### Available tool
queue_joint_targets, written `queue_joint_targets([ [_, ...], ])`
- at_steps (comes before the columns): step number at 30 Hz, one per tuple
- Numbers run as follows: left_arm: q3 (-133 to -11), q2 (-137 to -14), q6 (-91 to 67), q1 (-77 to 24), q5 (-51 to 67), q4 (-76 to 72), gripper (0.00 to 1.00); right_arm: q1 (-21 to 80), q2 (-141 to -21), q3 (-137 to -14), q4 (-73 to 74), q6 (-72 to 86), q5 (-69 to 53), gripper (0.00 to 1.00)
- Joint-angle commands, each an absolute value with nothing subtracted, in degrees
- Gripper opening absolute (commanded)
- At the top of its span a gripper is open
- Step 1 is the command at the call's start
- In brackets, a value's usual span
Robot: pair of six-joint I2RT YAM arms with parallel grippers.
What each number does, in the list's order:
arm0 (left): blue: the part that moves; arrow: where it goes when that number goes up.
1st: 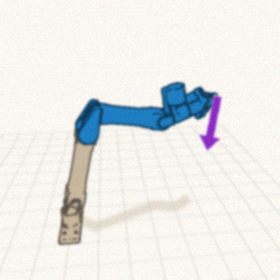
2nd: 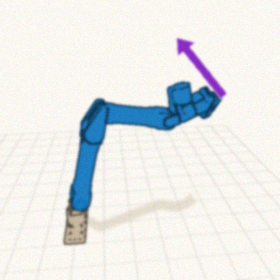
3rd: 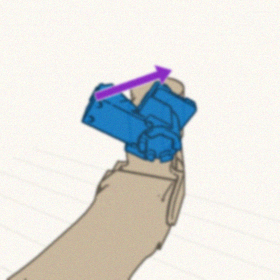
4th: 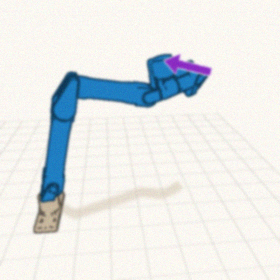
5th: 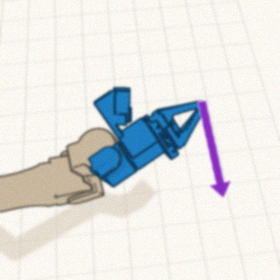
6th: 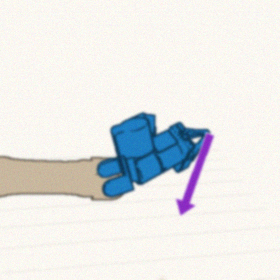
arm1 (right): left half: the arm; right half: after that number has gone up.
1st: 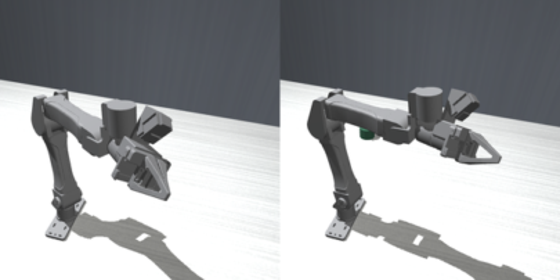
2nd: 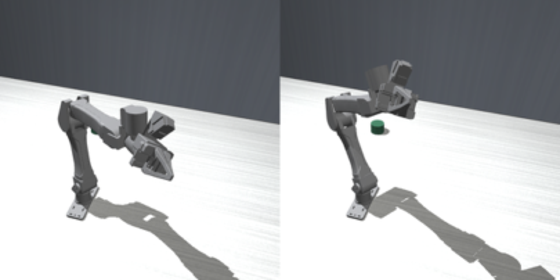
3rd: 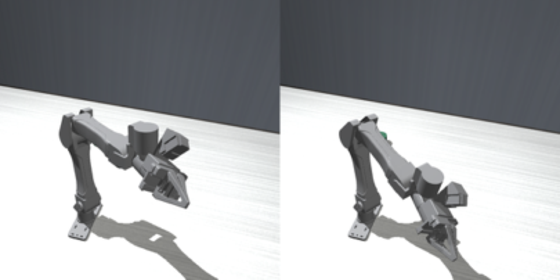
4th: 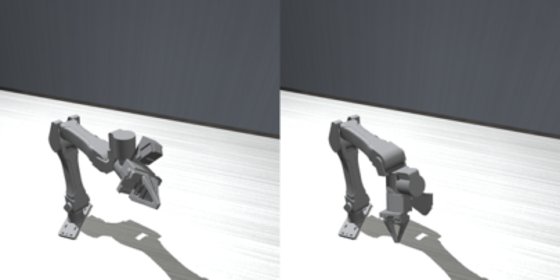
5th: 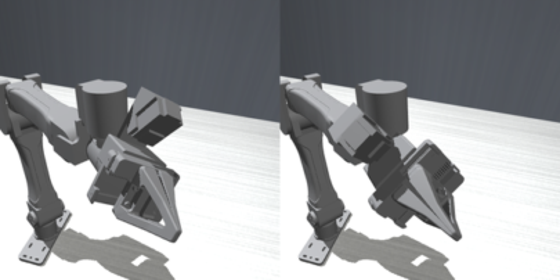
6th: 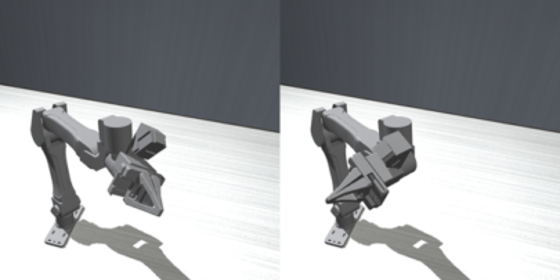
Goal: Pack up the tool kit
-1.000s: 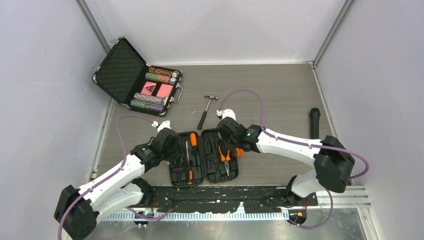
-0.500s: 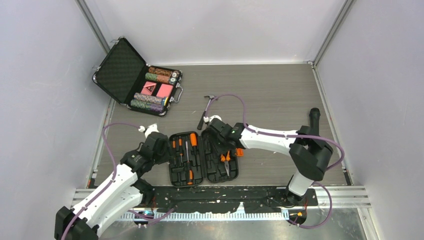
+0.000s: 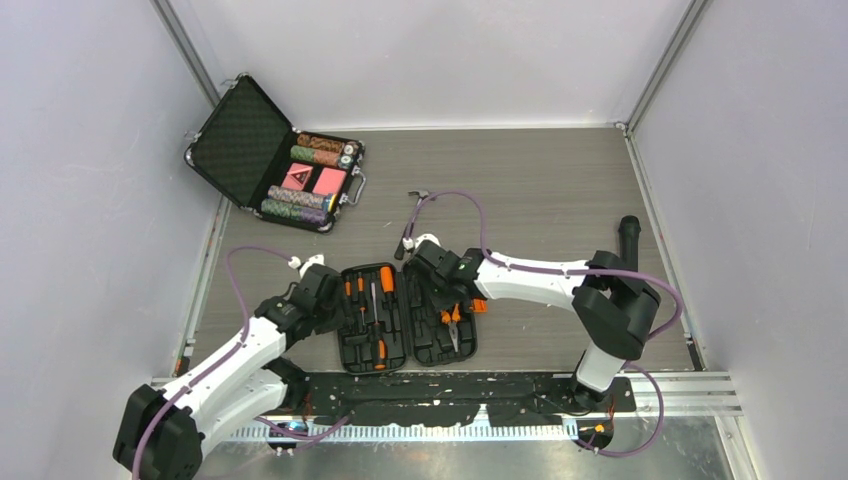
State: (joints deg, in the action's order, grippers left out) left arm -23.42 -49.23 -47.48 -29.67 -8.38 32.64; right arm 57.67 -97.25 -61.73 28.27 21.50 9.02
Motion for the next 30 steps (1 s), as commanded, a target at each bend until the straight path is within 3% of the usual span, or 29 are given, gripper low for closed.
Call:
queue_joint_targets([
  [1,-23.08,-49.76,-47.19,-29.15,-7.68,30.67,0.47,59.7,-96.94,-62.16,26.56,17.94,13.33,0.06],
  [9,-22.32,-50.14,-47.2,-28.14,-7.54,30.72,0.45,62.81,-92.75,-58.67,22.46,11.3,18.13,0.05],
  [14,-22.37,-49.84,-47.11,-27.87,-7.17,30.68,0.45,62.73,-91.03,-55.2,16.99,11.84,14.57,0.05],
  [27,-22.08,-48.08,-47.46,-27.69,-6.68,31.22,0.45,59.31,-90.12,-52.06,8.58,25.59,9.59,0.05],
  [30,-22.15,-47.61,-47.46,-27.69,-6.68,31.52,0.45,58.36,-87.55,-51.14,9.35,26.85,9.34,0.13],
])
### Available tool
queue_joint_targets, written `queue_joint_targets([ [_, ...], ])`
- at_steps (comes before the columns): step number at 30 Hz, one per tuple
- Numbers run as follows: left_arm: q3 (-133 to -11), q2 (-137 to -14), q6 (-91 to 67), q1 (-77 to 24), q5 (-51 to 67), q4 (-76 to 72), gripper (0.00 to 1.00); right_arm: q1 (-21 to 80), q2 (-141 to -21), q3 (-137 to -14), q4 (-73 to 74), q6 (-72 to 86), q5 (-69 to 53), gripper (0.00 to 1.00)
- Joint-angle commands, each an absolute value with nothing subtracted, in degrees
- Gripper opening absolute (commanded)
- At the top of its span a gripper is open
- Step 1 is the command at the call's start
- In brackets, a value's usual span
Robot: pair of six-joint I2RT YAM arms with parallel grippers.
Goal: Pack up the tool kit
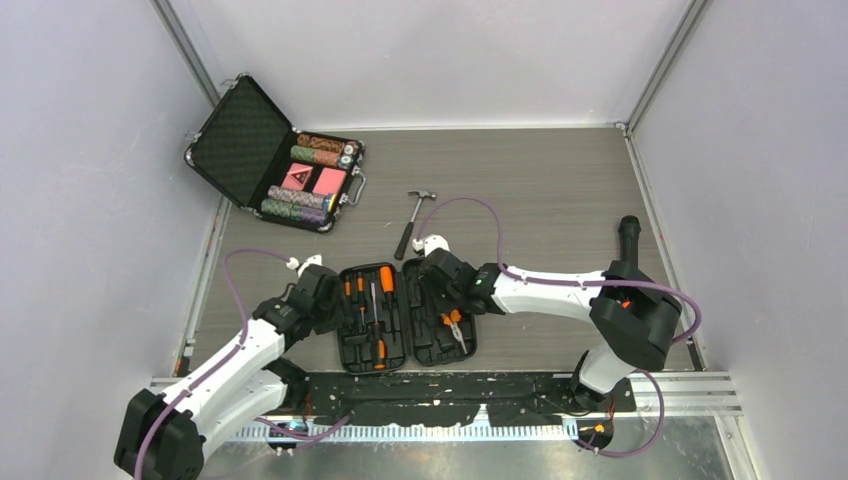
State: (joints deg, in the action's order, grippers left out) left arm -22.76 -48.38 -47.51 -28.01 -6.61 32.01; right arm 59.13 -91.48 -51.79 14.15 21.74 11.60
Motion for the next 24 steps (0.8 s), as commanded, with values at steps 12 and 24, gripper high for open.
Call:
queue_joint_targets([
  [12,-22.65,-47.01,-48.35,-27.69,-5.56,31.33,0.46,58.06,-78.3,-56.86,29.57,31.25,22.0,0.39],
  [24,-21.46,-46.0,-49.21,-27.68,-3.15,29.94,0.46,56.87,-80.19,-51.21,27.87,36.33,12.9,0.27],
])
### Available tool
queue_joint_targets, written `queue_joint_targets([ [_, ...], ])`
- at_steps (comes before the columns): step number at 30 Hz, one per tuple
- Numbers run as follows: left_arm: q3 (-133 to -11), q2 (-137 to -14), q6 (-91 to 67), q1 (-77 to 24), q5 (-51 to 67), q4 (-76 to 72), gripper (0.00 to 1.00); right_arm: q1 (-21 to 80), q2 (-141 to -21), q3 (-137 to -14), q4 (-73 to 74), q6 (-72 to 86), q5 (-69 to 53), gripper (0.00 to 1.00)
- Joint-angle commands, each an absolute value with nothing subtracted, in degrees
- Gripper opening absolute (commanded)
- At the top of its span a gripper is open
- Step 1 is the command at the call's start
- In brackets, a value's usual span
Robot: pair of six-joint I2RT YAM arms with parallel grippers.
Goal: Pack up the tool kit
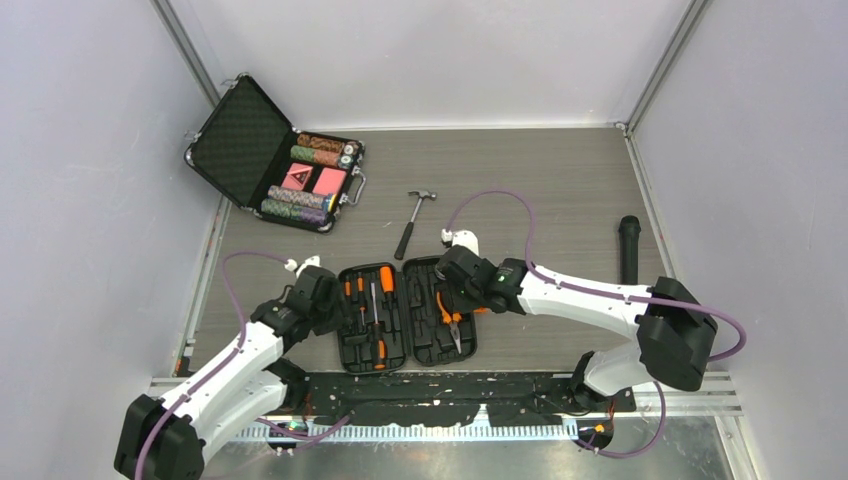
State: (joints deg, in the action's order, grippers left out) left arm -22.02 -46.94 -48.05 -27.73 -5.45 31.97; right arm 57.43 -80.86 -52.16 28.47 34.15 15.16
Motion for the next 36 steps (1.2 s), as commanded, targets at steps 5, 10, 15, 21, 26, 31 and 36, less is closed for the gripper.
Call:
queue_joint_targets([
  [5,-21.19,-46.14,-49.39,-27.69,-2.55,29.71,0.46,56.24,-81.66,-49.65,27.1,35.09,8.3,0.26],
  [10,-21.06,-46.13,-49.74,-27.68,-1.76,29.32,0.46,55.87,-83.61,-48.72,25.9,34.45,5.35,0.24],
  [15,-21.23,-46.57,-49.92,-27.69,-1.29,29.06,0.45,54.38,-85.18,-47.36,22.98,33.53,4.09,0.21],
  [21,-21.23,-46.62,-50.09,-27.68,-1.24,28.94,0.46,50.6,-85.66,-43.57,16.1,32.56,1.02,0.18],
  [26,-21.56,-46.52,-50.05,-27.69,-1.12,29.18,0.45,49.19,-87.37,-43.46,16.51,31.34,0.79,0.17],
  [31,-22.22,-45.66,-49.93,-27.67,-2.01,30.41,0.46,50.72,-83.39,-49.08,23.12,29.21,4.03,0.22],
  [36,-23.64,-44.55,-49.14,-27.66,-3.74,32.22,0.49,52.25,-81.27,-56.35,30.82,25.95,10.48,0.31],
])
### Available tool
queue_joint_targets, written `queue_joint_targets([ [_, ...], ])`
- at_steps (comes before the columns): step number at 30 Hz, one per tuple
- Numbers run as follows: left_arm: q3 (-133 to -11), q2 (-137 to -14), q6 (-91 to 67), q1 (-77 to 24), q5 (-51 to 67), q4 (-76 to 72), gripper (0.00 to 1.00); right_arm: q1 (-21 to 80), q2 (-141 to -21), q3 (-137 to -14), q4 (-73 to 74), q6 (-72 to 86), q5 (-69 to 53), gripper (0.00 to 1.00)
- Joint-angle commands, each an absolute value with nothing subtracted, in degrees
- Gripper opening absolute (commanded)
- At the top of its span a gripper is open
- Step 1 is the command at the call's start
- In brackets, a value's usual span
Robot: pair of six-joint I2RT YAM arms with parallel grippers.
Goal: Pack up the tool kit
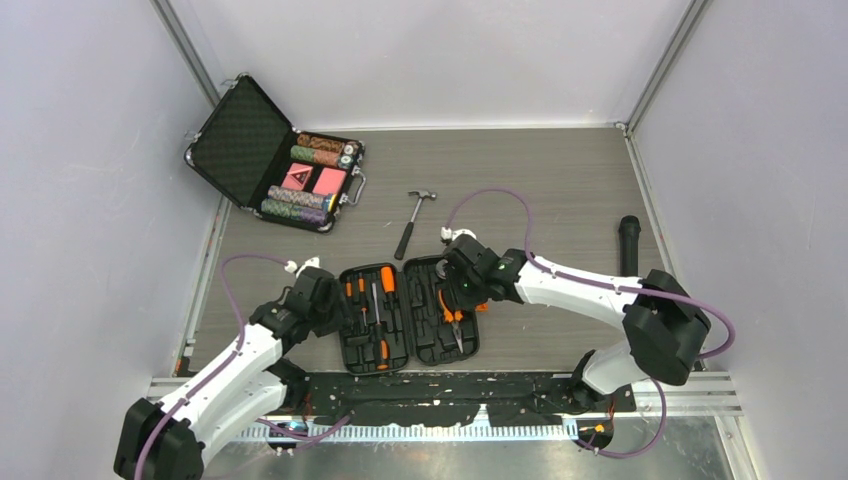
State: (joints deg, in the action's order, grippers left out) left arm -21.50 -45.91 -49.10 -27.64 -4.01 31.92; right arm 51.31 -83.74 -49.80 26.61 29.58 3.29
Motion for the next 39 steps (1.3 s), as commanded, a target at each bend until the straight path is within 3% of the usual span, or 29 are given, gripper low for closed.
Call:
queue_joint_targets([
  [1,-23.73,-44.3,-49.13,-27.62,-3.84,32.26,0.49,52.5,-81.51,-57.68,31.28,25.67,10.95,0.32],
  [5,-23.32,-44.16,-49.13,-27.69,-3.89,31.9,0.49,52.77,-84.32,-60.5,31.33,24.43,11.77,0.35],
  [14,-22.67,-44.7,-49.22,-27.69,-3.08,30.85,0.49,53.83,-92.42,-64.06,29.36,23.23,8.89,0.19],
  [29,-21.97,-45.02,-49.22,-27.69,-3.11,30.22,0.49,53.84,-101.79,-57.47,26.81,25.21,7.51,0.09],
  [35,-22.49,-43.96,-48.99,-27.68,-3.88,31.44,0.49,52.63,-100.87,-53.75,23.89,25.6,4.36,0.09],
  [39,-23.59,-43.98,-48.27,-27.69,-4.56,32.1,0.49,52.65,-96.32,-57.53,24.87,23.91,3.51,0.1],
])
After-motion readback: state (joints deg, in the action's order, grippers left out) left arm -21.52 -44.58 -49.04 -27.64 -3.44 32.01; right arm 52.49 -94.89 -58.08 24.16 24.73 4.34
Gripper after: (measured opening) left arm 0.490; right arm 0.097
